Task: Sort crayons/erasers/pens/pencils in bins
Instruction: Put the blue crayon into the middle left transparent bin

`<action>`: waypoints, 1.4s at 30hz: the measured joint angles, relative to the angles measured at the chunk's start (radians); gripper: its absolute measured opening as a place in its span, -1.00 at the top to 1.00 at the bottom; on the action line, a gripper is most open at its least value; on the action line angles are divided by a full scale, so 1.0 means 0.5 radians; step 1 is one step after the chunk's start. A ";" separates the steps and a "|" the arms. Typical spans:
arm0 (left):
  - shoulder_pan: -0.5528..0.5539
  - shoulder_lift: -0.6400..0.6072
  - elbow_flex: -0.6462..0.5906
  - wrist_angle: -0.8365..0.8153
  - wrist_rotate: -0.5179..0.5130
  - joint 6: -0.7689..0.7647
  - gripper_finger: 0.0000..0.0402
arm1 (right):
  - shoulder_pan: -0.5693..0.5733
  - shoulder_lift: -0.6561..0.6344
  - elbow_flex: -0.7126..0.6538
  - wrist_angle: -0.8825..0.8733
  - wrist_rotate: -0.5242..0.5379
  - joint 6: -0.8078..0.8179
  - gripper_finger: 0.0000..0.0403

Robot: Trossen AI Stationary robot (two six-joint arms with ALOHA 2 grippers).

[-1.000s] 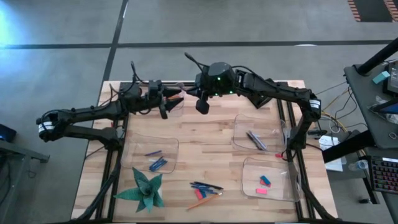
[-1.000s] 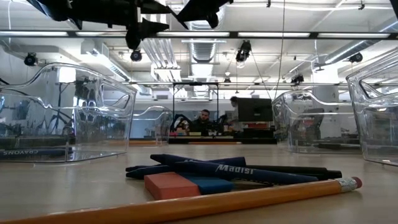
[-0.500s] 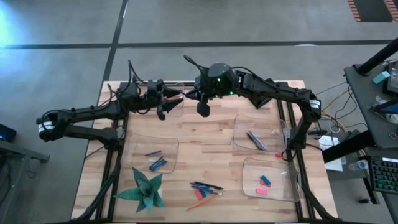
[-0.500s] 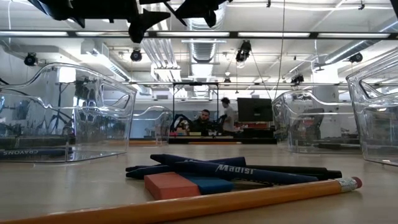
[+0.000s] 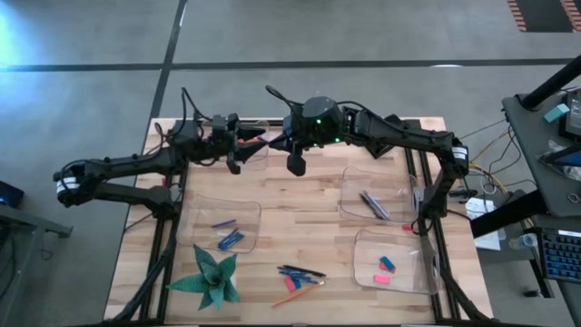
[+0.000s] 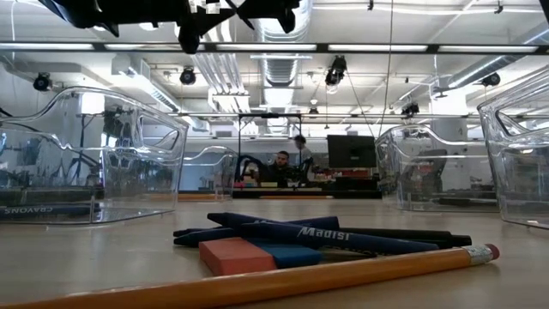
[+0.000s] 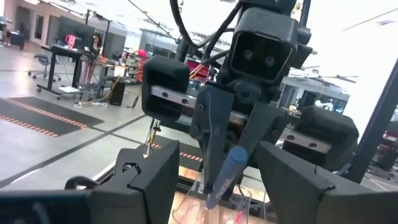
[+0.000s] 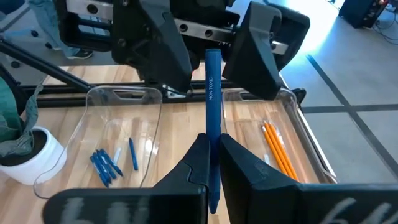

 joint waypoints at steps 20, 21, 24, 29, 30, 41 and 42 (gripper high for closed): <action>-0.001 0.137 -0.004 0.221 0.097 -0.048 0.93 | -0.001 0.001 0.002 0.013 0.004 0.008 0.93; -0.001 0.139 -0.004 0.221 0.097 -0.049 0.93 | 0.000 0.001 0.002 0.013 0.007 0.015 0.93; -0.001 0.141 -0.004 0.221 0.097 -0.092 0.93 | -0.002 0.001 0.002 0.009 0.013 0.087 0.93; -0.002 0.143 -0.004 0.215 0.099 -0.103 0.93 | -0.014 0.001 0.002 -0.018 0.008 0.102 0.79; -0.002 0.143 -0.004 0.213 0.099 -0.103 0.93 | -0.016 0.001 0.002 -0.029 0.008 0.107 0.73; 0.039 0.121 -0.005 -0.191 0.108 -0.109 0.94 | -0.115 -0.168 0.003 -0.555 0.035 0.088 0.28; 0.038 0.104 -0.004 -0.292 0.110 -0.133 0.94 | -0.123 -0.176 0.003 -0.616 0.035 0.088 0.27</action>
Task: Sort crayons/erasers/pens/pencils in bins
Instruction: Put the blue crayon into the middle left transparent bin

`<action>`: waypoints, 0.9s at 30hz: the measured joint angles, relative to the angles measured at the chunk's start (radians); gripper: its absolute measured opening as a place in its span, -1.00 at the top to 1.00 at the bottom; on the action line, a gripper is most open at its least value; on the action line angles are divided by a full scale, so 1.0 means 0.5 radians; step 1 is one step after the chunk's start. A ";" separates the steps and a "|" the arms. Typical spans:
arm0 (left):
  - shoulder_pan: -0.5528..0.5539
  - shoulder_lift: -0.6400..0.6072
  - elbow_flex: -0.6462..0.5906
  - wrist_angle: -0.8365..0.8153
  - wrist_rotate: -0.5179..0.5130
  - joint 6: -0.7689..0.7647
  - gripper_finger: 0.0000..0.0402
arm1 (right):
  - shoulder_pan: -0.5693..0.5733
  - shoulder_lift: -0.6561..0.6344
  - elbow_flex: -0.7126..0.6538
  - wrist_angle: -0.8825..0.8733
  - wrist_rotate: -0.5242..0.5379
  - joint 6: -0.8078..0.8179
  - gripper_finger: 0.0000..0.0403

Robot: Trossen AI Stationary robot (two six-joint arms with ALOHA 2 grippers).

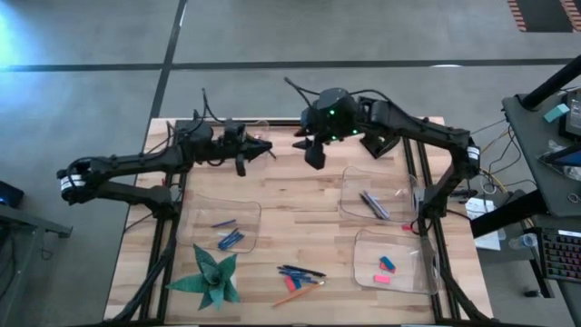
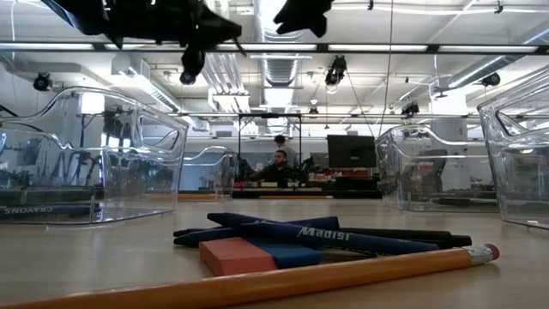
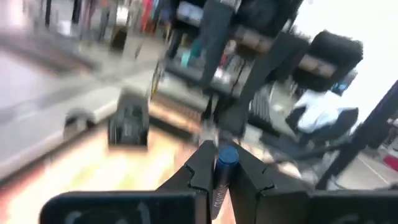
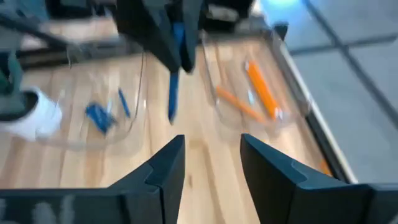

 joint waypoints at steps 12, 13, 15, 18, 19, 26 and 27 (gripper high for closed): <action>-0.108 -0.386 0.056 -1.410 0.618 -0.397 0.94 | -0.149 0.044 -0.339 -0.264 0.558 0.048 0.35; -0.137 -0.412 0.055 -1.550 0.618 -0.434 0.94 | -0.172 0.043 -0.400 -0.223 0.559 0.073 0.36; -0.203 -0.451 0.053 -1.790 0.617 -0.476 0.94 | -0.226 0.035 -0.516 -0.168 0.559 0.135 0.38; -0.340 -0.475 0.052 -1.995 0.617 -0.527 0.94 | -0.283 0.035 -0.673 -0.054 0.566 0.233 0.41; -0.391 -0.477 0.051 -2.020 0.617 -0.527 0.94 | -0.294 0.035 -0.722 -0.016 0.565 0.252 0.41; -0.678 -0.362 0.050 -2.249 0.111 -0.100 0.94 | -0.312 0.038 -0.974 0.333 0.564 0.263 0.44; -0.703 -0.328 0.049 -2.306 0.035 -0.057 0.94 | -0.312 0.039 -1.009 0.390 0.564 0.262 0.44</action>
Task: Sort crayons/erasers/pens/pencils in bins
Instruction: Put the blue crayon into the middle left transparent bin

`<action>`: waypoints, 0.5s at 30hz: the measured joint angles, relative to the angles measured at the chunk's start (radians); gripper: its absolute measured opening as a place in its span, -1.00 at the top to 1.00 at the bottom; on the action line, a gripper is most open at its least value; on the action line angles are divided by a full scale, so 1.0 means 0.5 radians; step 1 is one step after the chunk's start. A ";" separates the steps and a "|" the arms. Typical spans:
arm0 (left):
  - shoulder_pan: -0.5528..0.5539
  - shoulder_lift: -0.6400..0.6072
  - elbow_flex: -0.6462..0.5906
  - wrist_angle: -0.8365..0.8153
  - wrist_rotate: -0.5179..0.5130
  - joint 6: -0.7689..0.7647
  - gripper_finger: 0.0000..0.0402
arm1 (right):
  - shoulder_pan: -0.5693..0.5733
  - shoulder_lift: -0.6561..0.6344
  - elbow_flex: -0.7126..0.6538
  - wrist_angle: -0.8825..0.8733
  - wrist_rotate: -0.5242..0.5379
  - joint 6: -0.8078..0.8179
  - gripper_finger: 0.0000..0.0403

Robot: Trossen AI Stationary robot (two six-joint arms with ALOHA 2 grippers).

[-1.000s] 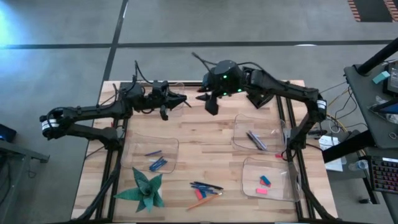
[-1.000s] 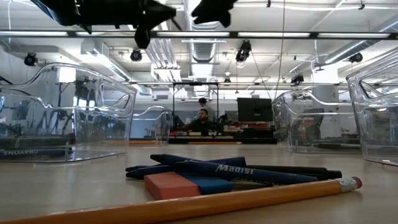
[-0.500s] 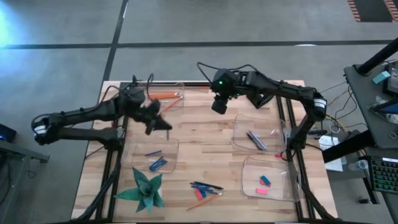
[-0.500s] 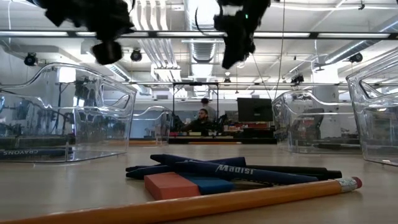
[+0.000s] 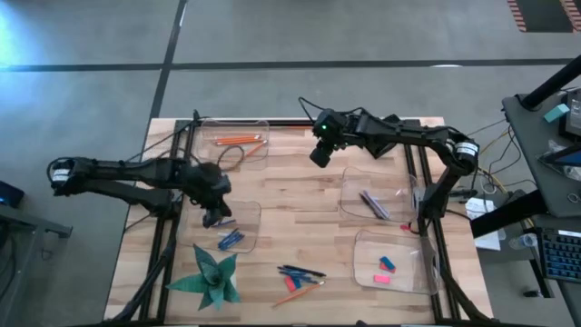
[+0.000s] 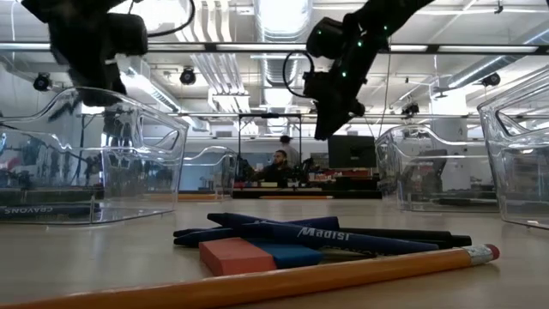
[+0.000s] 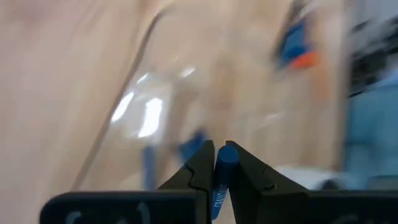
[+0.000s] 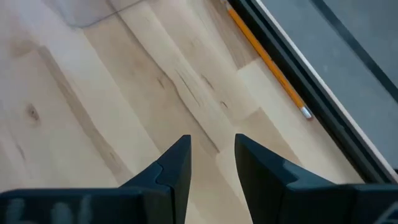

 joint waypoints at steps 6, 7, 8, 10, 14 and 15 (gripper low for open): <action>-0.106 0.246 -0.005 -0.255 -0.257 0.224 0.94 | -0.007 0.007 -0.068 0.117 -0.003 0.034 0.45; -0.119 0.289 -0.006 -0.269 -0.271 0.269 0.94 | -0.007 0.007 -0.068 0.120 -0.003 0.046 0.46; -0.130 0.332 -0.006 -0.272 -0.275 0.314 0.94 | -0.007 0.007 -0.068 0.117 -0.003 0.053 0.46; -0.148 0.412 -0.006 -0.274 -0.281 0.401 0.94 | -0.008 0.008 -0.068 0.117 -0.002 0.053 0.46; -0.166 0.549 -0.003 -0.275 -0.282 0.529 0.94 | -0.008 0.008 -0.068 0.118 -0.002 0.051 0.46; -0.166 0.576 0.001 -0.273 -0.282 0.545 0.94 | -0.008 0.008 -0.068 0.118 -0.003 0.050 0.46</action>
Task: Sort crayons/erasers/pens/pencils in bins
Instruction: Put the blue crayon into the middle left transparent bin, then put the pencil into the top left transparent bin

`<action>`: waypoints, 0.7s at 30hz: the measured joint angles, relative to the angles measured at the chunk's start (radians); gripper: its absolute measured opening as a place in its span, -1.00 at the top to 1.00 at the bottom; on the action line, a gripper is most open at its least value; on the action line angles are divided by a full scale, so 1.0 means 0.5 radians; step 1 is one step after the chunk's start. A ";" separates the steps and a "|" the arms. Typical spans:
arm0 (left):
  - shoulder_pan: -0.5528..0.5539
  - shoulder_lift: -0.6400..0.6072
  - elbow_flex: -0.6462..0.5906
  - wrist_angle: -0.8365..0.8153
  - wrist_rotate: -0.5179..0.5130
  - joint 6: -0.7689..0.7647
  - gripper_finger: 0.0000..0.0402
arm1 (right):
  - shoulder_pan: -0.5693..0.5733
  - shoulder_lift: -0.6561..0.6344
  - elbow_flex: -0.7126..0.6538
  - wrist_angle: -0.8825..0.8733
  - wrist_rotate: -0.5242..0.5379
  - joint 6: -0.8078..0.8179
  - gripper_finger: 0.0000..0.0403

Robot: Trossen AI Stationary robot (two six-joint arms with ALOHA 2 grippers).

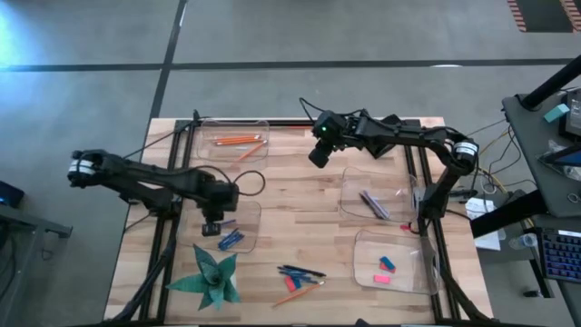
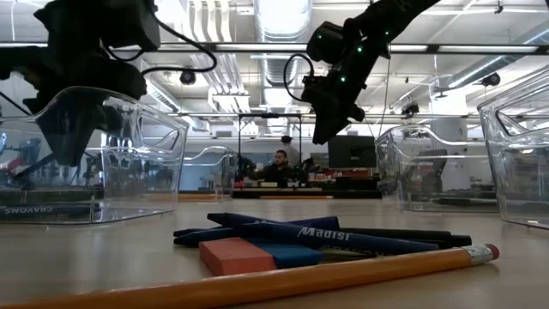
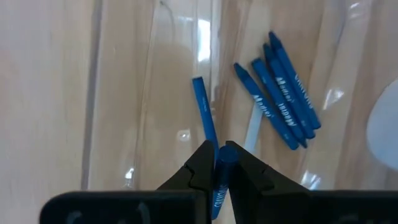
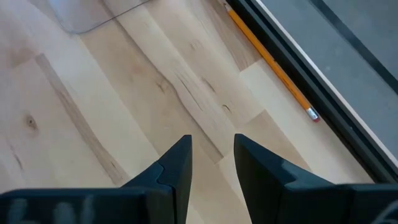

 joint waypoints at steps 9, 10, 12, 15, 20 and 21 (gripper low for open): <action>-0.002 0.190 0.001 0.001 -0.001 0.021 0.85 | -0.020 0.001 0.000 0.004 0.004 -0.021 0.46; -0.002 0.209 0.001 0.001 -0.004 0.021 0.83 | -0.023 0.001 0.000 0.006 0.005 -0.021 0.46; -0.002 0.240 0.002 0.002 -0.008 0.019 0.79 | -0.034 0.001 0.000 0.015 0.017 -0.021 0.46; -0.002 0.279 0.002 0.003 -0.012 0.016 0.76 | -0.048 0.002 0.000 0.041 0.020 -0.021 0.46; -0.001 0.255 0.005 -0.003 -0.012 -0.145 0.74 | -0.080 0.002 0.000 0.101 0.020 -0.021 0.46; 0.000 0.235 0.013 -0.021 -0.011 -0.211 0.74 | -0.087 0.002 0.000 0.113 0.020 -0.021 0.46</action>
